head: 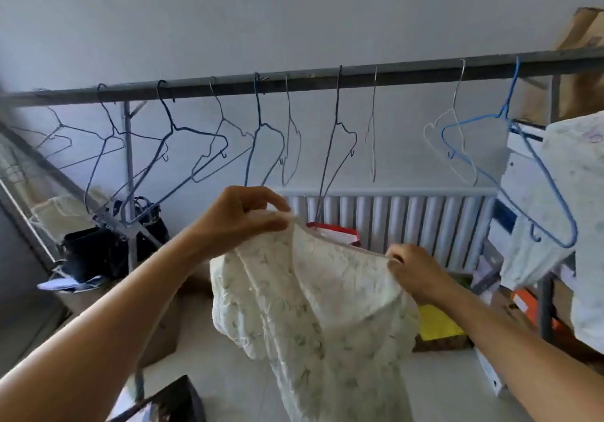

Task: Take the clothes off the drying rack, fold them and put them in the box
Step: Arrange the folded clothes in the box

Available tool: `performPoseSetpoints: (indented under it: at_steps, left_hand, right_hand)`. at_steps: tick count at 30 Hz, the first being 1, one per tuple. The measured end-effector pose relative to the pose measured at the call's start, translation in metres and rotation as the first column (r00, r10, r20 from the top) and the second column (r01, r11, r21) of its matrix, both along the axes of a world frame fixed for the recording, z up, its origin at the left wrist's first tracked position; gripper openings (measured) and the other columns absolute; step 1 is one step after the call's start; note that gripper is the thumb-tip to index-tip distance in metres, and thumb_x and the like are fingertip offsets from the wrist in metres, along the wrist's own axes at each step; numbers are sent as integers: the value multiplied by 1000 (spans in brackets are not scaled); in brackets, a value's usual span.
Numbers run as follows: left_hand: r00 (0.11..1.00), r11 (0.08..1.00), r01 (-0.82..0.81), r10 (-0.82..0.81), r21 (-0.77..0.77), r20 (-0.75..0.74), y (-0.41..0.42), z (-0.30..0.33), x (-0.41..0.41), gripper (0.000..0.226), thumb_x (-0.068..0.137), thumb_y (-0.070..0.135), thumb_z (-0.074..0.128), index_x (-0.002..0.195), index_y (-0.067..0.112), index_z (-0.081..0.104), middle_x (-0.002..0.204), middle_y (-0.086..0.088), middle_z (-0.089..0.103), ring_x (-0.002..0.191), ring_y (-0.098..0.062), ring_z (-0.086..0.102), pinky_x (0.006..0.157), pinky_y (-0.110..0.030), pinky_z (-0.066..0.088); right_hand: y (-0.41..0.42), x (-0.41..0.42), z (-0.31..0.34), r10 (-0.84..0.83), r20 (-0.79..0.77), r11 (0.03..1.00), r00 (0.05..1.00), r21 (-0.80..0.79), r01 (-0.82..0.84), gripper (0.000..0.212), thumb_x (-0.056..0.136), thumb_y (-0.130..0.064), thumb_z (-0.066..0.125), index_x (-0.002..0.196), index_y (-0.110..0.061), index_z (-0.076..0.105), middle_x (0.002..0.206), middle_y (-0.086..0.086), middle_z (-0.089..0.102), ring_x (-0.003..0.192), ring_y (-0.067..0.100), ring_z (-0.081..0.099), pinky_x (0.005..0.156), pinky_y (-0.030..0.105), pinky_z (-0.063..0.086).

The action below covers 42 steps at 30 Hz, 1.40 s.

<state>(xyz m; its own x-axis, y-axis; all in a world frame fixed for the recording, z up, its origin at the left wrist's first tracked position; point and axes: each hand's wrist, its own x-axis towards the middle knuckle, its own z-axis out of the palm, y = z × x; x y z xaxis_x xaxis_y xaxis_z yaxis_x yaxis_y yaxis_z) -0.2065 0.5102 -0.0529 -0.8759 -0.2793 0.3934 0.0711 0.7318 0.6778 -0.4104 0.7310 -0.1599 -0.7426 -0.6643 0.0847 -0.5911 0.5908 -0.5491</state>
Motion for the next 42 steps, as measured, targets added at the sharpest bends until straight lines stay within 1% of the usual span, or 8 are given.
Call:
performPoseSetpoints:
  at_steps: [5, 8, 13, 17, 21, 25, 31, 42]
  left_hand:
    - [961, 985, -121, 147, -121, 235, -52, -29, 66, 25, 83, 32, 74, 70, 11, 70, 55, 1, 52, 53, -4, 46, 53, -21, 38]
    - [953, 981, -184, 194, -65, 232, -80, -39, 104, 25, 86, 33, 72, 65, 20, 68, 56, 5, 46, 52, -6, 41, 52, -21, 34]
    - [945, 964, -266, 266, -24, 192, -119, -48, 154, 11, 88, 33, 71, 83, 24, 75, 77, -9, 71, 70, -26, 66, 71, -41, 56]
    - [936, 946, -322, 312, 40, 161, -136, -52, 185, 11, 86, 33, 72, 81, 24, 76, 76, -5, 72, 68, -9, 63, 71, -35, 54]
    - [897, 896, -433, 416, 102, 151, -145, -59, 204, 26, 85, 41, 71, 75, 17, 74, 67, -3, 64, 60, -11, 54, 61, -30, 44]
    - [813, 792, -583, 569, 180, 124, -144, -67, 206, 35, 88, 46, 67, 72, 15, 68, 61, 4, 57, 55, -11, 49, 56, -28, 39]
    - [765, 728, -640, 633, 246, 117, -108, -72, 184, 32, 94, 43, 56, 82, 14, 63, 71, 2, 61, 63, -14, 53, 63, -33, 45]
    - [852, 626, -467, 507, 624, 129, -60, -59, 160, 23, 102, 25, 51, 84, 12, 54, 59, 1, 59, 48, -9, 57, 48, -26, 49]
  right_hand:
    - [-32, 34, 16, 81, -36, 990, 996, -111, -85, 35, 94, -12, 44, 61, -18, 57, 67, -6, 57, 68, 17, 56, 60, 30, 38]
    - [-54, 55, 23, 286, 149, 945, 947, -207, -253, 33, 94, -9, 51, 62, -12, 55, 63, -1, 55, 62, 15, 53, 57, 24, 42]
    - [-80, 84, 31, 469, 294, 867, 833, 26, -498, 23, 77, -37, 80, 87, -24, 64, 84, -8, 65, 79, 11, 62, 68, 22, 51]
    - [-106, 112, 32, 465, 141, 882, 874, 17, -472, 14, 87, -37, 70, 80, -24, 69, 81, -9, 67, 75, 4, 61, 62, 14, 45]
    - [-132, 131, 35, 443, 19, 896, 896, -30, -443, 30, 90, -39, 64, 91, -10, 72, 98, -12, 61, 97, 7, 52, 81, 27, 38]
    - [-160, 158, 34, 412, 204, 880, 888, -341, -330, 45, 95, -32, 58, 74, 8, 55, 63, 10, 54, 59, 27, 51, 60, 41, 44]
    - [-199, 216, 36, 388, 135, 855, 912, -423, -301, 36, 100, -35, 48, 67, -19, 47, 59, -9, 47, 53, 7, 44, 56, 29, 37]
    - [-228, 258, 38, 411, 34, 849, 911, -378, -369, 31, 100, -27, 45, 71, -20, 40, 67, -7, 48, 58, 6, 43, 53, 23, 31]
